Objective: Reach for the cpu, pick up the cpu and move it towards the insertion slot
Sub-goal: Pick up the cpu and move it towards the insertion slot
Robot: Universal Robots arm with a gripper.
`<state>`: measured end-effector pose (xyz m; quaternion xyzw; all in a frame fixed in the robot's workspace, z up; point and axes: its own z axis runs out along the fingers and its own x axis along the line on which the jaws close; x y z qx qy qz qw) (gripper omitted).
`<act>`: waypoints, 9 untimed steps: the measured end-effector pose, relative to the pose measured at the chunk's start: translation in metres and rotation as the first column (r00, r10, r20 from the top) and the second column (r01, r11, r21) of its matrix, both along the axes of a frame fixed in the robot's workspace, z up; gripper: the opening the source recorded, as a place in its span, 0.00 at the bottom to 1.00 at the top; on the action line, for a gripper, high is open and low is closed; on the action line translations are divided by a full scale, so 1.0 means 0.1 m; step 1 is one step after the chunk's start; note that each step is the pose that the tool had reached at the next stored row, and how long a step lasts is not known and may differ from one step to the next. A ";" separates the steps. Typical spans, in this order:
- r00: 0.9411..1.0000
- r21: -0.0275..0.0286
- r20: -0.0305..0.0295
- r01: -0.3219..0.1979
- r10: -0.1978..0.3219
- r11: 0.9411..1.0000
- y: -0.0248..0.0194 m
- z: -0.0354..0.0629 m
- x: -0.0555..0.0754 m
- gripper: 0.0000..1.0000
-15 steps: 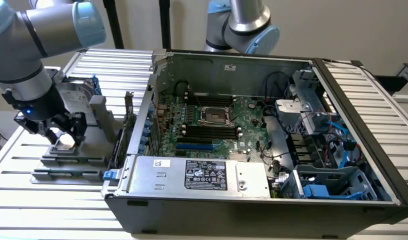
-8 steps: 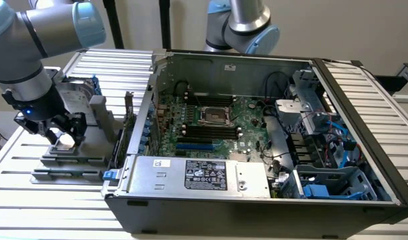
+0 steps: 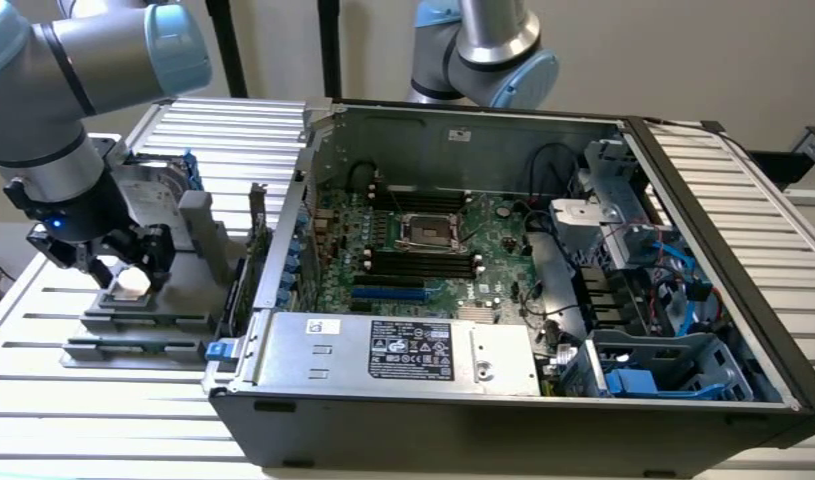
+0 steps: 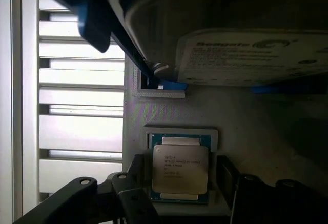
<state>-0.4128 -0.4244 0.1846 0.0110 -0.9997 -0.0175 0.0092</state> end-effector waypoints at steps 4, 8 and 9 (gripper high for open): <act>1.000 0.000 0.000 0.000 0.000 1.000 0.000 0.000 0.00 0.79; 1.000 0.000 0.000 0.000 0.000 1.000 0.000 0.000 0.00 0.71; 1.000 0.000 0.000 0.000 0.000 1.000 0.000 0.000 0.00 0.64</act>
